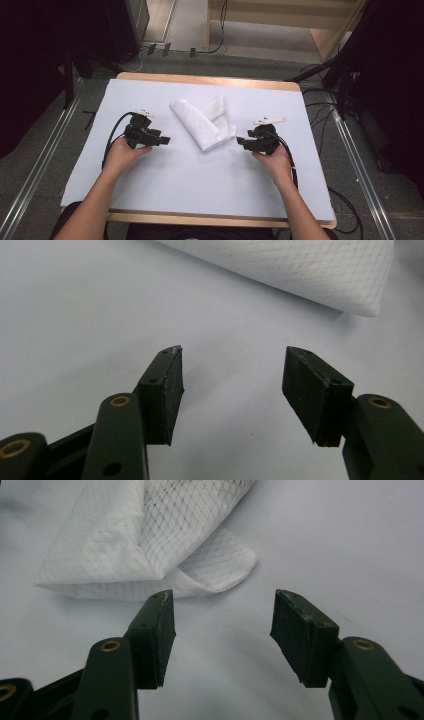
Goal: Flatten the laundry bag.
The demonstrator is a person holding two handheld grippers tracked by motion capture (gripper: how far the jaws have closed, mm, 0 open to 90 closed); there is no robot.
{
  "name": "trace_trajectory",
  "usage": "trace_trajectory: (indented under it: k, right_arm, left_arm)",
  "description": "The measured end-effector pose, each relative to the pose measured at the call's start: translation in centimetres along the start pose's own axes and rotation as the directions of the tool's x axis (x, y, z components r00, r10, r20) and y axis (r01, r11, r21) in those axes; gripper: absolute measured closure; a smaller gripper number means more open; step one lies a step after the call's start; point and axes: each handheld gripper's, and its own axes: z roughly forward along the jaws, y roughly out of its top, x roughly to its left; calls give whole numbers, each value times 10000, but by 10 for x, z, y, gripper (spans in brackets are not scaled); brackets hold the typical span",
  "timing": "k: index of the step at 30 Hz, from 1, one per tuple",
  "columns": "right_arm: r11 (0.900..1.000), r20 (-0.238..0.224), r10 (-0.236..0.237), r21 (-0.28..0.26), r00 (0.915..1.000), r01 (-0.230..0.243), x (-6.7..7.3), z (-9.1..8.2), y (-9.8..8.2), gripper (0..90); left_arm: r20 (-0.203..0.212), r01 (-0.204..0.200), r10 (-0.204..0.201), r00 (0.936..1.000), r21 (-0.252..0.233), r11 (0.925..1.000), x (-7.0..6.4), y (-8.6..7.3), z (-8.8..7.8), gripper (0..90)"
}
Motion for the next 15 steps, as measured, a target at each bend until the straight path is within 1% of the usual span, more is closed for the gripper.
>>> trace_trajectory:
  k: [6,7,11,15]
  right_arm:
    - [10000,-63,92,-14,9999,-92,1,-1,2,480]
    - [10000,-65,44,-28,10000,-45,1,-1,3,488]
    - [9997,-90,259,21,9996,-259,1,0,5,501]
    - [9995,-117,314,63,9994,-313,2,2,9,513]
  left_arm:
    - [-27,-20,19,10000,-54,10000,0,0,-2,424]
    - [-44,-22,22,10000,-62,10000,0,0,-2,424]
    - [-49,-42,41,10000,-92,9999,-2,0,-5,424]
    - [2,-55,55,10000,-113,9999,-3,0,-7,423]
